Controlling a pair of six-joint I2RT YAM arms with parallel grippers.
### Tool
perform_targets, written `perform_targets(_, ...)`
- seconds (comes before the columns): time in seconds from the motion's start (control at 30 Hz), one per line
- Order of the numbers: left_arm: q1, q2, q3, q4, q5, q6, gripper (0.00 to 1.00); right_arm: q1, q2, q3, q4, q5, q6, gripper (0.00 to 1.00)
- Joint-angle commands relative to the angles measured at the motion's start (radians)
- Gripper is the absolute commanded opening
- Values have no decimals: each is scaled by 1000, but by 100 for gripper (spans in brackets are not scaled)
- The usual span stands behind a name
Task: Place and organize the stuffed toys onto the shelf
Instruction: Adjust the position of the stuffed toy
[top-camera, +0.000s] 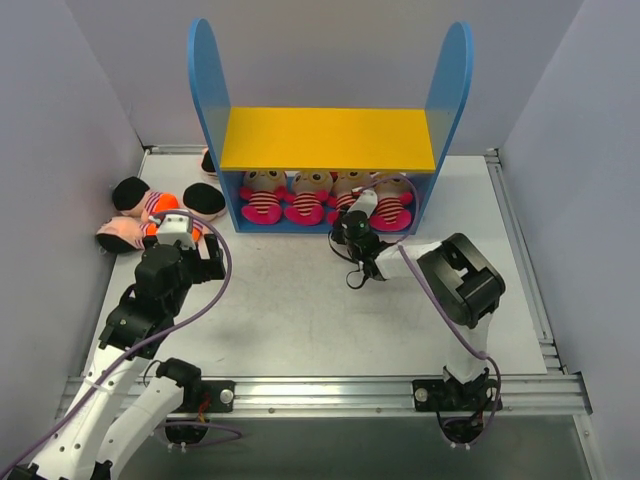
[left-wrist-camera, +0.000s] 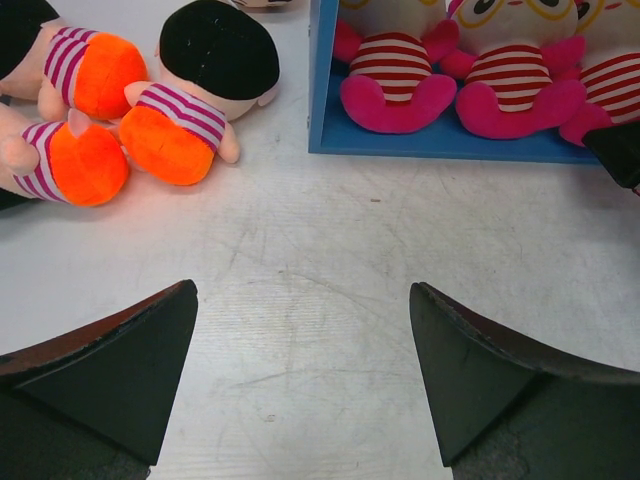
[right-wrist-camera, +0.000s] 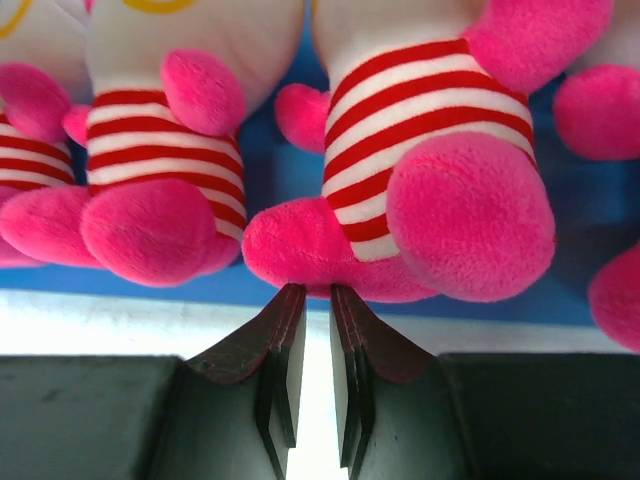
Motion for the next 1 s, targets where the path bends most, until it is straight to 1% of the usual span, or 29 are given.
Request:
perform_targets(0.0,4,-3,2,24,12,19,96,-5,13,45,95,1,24,18)
perform_targets(0.23,4,-6,0,24,12,17,96,-5,36,60,113,-8,45,18)
perform_targets(0.37,4,-6,1,24,13,19,96,-2,7,37,121,-3,45,19)
perform_targets(0.43,4,-6,2,24,13,19,96,1,-10,25,115,1,45,21)
perform_targets(0.57,4,-10,1,21,12,19,96,7,-90,-8,75,9,33,25)
perform_targets(0.7,4,-10,1,23,13,19,96,13,-179,-43,-2,17,10,29)
perform_targets(0.87,7,-14,-1,24,16,19,96,7,-315,-84,-117,40,-27,31)
perform_targets(0.97,9,-17,0,26,16,19,96,-4,-366,-110,-183,67,-42,32)
